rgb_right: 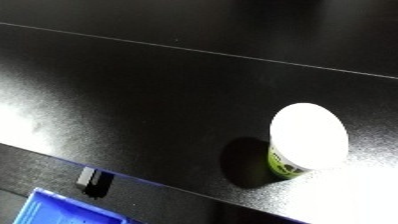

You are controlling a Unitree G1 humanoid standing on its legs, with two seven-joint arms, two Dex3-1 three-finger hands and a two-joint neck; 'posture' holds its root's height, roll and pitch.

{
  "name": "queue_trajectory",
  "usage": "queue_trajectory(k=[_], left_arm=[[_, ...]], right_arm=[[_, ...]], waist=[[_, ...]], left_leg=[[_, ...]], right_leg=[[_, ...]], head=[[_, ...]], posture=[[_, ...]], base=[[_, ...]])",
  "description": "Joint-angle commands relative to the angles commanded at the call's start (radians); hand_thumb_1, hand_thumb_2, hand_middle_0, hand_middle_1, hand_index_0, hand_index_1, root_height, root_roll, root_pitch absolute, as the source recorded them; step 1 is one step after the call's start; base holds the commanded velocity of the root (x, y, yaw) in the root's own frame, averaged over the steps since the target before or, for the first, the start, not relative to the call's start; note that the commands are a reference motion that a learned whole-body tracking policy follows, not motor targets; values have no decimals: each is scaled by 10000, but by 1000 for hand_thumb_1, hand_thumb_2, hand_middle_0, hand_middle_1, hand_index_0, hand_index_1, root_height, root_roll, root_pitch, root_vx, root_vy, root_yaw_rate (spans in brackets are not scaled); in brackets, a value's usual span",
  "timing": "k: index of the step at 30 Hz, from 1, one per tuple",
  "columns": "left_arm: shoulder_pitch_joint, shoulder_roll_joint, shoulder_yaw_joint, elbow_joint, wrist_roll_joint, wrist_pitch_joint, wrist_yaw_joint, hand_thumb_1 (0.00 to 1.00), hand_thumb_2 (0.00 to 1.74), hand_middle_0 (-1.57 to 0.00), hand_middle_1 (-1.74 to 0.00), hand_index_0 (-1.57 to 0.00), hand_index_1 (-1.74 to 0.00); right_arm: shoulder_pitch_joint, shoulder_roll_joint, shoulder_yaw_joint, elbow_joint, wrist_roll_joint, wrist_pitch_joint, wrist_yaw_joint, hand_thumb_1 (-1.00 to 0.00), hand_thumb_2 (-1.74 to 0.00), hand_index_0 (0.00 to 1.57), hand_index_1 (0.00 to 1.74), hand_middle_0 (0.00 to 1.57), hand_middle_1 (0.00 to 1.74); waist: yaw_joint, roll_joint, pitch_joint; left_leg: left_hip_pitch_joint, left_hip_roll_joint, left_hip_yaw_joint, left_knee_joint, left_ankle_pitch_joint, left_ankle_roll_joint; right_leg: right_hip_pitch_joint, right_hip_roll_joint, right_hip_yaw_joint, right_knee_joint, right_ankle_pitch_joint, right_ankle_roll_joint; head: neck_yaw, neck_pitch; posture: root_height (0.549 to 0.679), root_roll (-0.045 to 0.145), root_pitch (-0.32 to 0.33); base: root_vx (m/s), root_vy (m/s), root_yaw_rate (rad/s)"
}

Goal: Pick up the object and place it into the box

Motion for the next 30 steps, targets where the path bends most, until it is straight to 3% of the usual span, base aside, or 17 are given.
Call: queue_trajectory(k=[5, 11, 15, 22, 30], left_arm=[[317, -219, -24, -131, 86, 345, -99, 0, 0, 0, 0, 0, 0], [526, -418, -150, 71, -2, 875, -827, 0, 0, 0, 0, 0, 0], [521, -532, -362, 224, 93, 990, -1030, 0, 0, 0, 0, 0, 0], [234, -613, -653, 266, 39, 1247, -951, 0, 0, 0, 0, 0, 0], [205, -718, -697, 585, 36, 1202, -915, 0, 0, 0, 0, 0, 0]], right_arm=[[-40, -26, -113, 18, -233, 65, 36, 0, 0, 0, 0, 0, 0], [-149, -9, -141, 96, -440, 58, 75, 0, 0, 0, 0, 0, 0], [-215, -13, -161, 128, -455, -12, 138, 0, 0, 0, 0, 0, 0], [-537, -71, -168, 110, -438, 2, 220, 0, 0, 0, 0, 0, 0], [-601, -77, -175, 203, -512, -318, 552, 0, 0, 0, 0, 0, 0]], waist=[[-39, 31, -31], [-117, 93, -72], [-184, 121, -84], [-234, 147, -94], [-260, 142, -129]], left_leg=[[-48, -33, 69, 220, -174, 96], [-52, -8, 156, 382, -346, 188], [-50, 12, 198, 451, -416, 215], [1, -23, 217, 373, -402, 190], [137, -55, 195, 400, -489, 234]], right_leg=[[-91, 54, 66, 52, 61, 0], [-145, 89, 137, 143, 29, -33], [-171, 104, 177, 200, 2, -46], [-140, 124, 186, 109, 58, -30], [-51, 80, 182, 118, 41, -20]], head=[[1038, -163], [1849, -443], [1939, -766], [2048, -2501], [2349, -3342]], posture=[[622, 25, -17], [621, 26, -16], [620, 27, -16], [622, 29, -14], [622, 32, -24]], base=[[-2, 24, -103], [4, 32, -105], [6, 21, -53], [-12, 17, -25], [20, 21, -20]])
